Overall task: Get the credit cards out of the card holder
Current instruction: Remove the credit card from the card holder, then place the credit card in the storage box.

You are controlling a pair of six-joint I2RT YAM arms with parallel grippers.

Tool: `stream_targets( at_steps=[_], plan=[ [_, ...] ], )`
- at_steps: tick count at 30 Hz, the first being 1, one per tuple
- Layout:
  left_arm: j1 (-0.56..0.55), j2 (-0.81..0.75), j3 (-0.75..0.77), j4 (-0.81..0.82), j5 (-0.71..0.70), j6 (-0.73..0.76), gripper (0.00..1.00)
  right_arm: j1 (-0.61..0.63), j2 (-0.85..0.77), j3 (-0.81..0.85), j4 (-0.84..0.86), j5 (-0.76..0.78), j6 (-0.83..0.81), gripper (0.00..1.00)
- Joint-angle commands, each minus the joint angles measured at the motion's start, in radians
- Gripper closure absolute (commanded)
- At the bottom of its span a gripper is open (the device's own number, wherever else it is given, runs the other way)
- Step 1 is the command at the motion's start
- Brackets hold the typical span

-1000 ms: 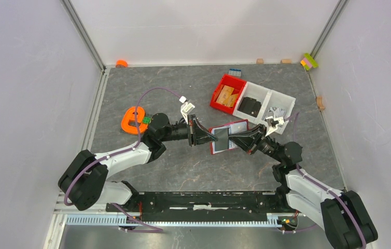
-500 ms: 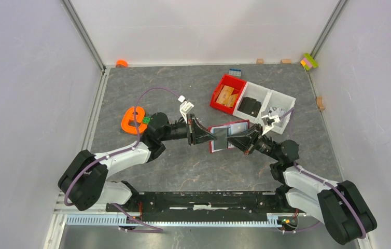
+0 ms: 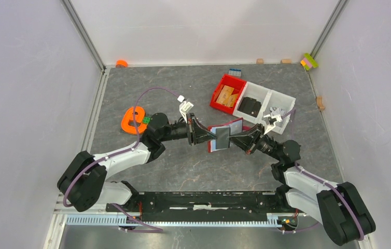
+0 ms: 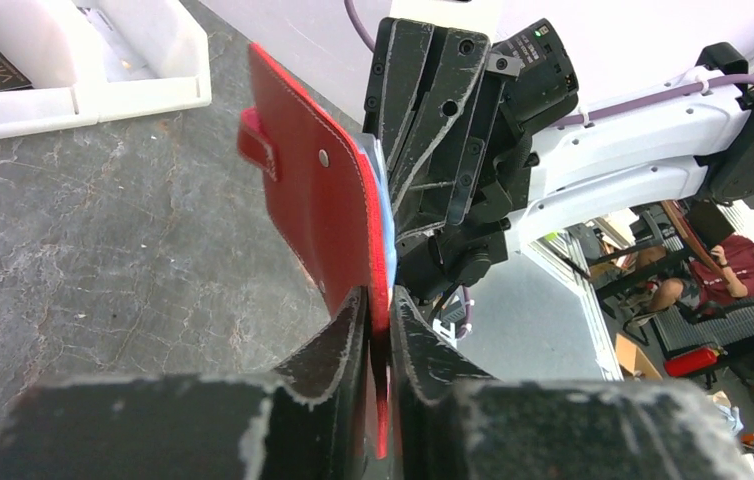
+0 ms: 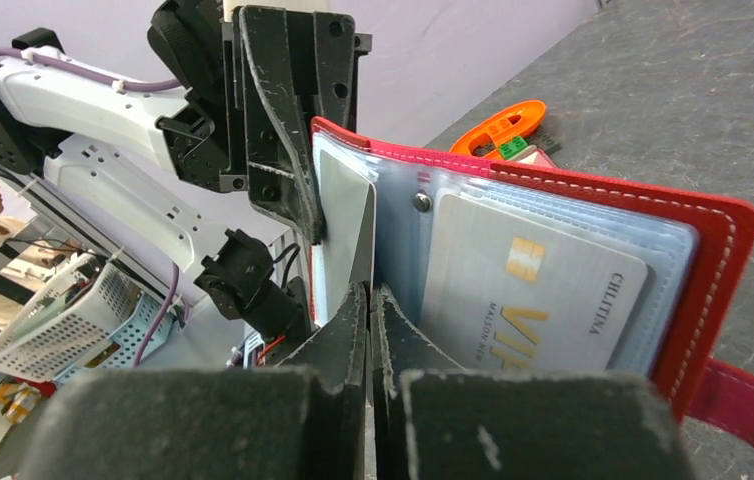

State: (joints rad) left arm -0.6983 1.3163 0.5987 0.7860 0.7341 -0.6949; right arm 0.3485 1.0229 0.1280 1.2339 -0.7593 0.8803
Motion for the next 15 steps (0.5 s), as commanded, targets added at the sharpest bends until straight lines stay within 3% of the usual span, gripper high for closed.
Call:
stream_targets(
  at_steps=[1,4,10,15],
  plan=[
    [-0.009,-0.049,-0.006,0.03,0.01,0.026,0.89,-0.034,-0.009,-0.017,0.043,0.025,0.024,1.0],
    [-0.009,-0.052,-0.008,0.026,0.005,0.027,0.98,-0.043,-0.006,-0.02,0.04,0.026,0.03,1.0],
    [-0.009,-0.065,-0.015,0.007,-0.02,0.04,0.98,-0.058,-0.008,-0.024,0.034,0.033,0.034,1.0],
    [-0.001,-0.104,-0.02,-0.096,-0.12,0.084,0.98,-0.09,-0.054,-0.042,-0.039,0.077,0.004,1.0]
  ],
)
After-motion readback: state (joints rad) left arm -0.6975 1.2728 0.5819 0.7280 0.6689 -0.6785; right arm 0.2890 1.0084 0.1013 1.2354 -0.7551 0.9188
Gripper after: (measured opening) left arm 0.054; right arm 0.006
